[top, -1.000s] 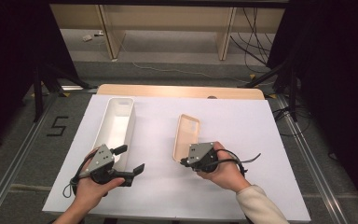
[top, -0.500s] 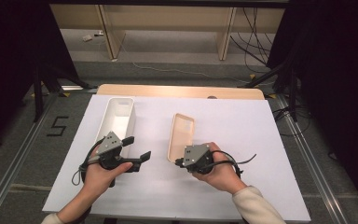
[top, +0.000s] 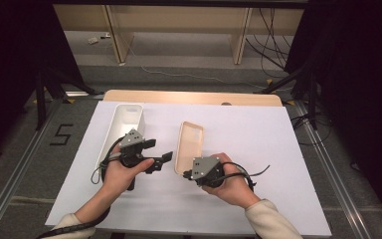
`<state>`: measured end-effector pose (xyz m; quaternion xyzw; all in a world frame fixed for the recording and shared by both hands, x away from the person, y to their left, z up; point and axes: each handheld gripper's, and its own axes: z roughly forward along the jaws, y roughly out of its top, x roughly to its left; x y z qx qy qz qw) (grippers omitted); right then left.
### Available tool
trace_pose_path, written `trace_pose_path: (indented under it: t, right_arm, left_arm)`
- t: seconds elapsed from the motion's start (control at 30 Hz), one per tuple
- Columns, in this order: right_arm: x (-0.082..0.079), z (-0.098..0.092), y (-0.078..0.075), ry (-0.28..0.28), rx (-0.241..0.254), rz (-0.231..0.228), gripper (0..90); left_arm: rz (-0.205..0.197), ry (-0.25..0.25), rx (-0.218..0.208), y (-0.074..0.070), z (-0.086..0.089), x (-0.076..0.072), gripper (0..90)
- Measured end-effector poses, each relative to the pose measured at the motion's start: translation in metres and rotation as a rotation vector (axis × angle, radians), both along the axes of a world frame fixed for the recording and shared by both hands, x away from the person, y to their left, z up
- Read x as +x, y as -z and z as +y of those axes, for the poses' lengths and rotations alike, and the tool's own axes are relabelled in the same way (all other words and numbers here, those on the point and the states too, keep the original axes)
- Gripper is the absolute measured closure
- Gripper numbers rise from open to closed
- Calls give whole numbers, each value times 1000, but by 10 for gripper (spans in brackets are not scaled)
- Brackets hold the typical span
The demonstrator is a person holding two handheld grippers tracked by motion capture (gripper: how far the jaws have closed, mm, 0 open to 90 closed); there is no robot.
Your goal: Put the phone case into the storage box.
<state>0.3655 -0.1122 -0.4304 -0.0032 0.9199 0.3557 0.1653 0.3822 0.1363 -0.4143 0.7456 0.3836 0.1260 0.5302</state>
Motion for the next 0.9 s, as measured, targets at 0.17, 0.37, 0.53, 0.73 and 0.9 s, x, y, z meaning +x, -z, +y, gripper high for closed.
trace_pose_path:
  t: [0.17, 0.37, 0.53, 0.73, 0.9]
  right_arm:
    - [-2, 4, 0, -12, 0, -4, 882]
    - [-5, 7, 0, -24, -6, -6, 882]
    - [-7, 11, 0, -38, -10, -10, 882]
    - [-10, 14, 1, -47, -16, -23, 882]
    - [-12, 18, 1, -69, -19, -29, 882]
  left_arm:
    - [21, 8, -12, -1, -7, 7, 216]
    - [38, -6, 1, -3, -11, 13, 248]
    - [60, -25, -5, -3, -13, 17, 273]
    - [77, -39, -11, -3, -14, 21, 319]
    - [90, -50, -6, -3, -13, 24, 381]
